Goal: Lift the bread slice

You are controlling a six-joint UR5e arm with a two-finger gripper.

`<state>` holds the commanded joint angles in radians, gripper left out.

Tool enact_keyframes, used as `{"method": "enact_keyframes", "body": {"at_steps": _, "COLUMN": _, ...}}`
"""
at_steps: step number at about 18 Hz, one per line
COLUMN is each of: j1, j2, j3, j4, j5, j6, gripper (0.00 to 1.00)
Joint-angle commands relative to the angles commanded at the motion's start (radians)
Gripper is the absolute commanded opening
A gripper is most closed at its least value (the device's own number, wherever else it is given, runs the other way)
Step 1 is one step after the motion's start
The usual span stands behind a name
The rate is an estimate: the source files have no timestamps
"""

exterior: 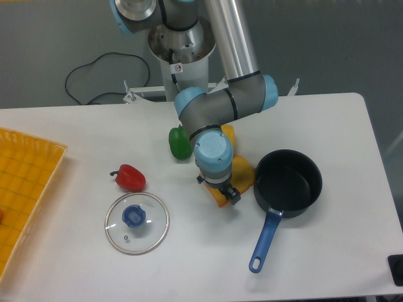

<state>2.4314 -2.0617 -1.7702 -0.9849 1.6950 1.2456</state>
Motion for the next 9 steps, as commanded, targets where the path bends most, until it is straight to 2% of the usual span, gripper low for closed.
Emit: {"method": "enact_keyframes", "body": {"at_steps": 9, "j1": -0.003, "j2": 0.0, "j3": -0.002, "j4": 0.003, "j5": 0.009, "j6": -0.006, "gripper": 1.0}}
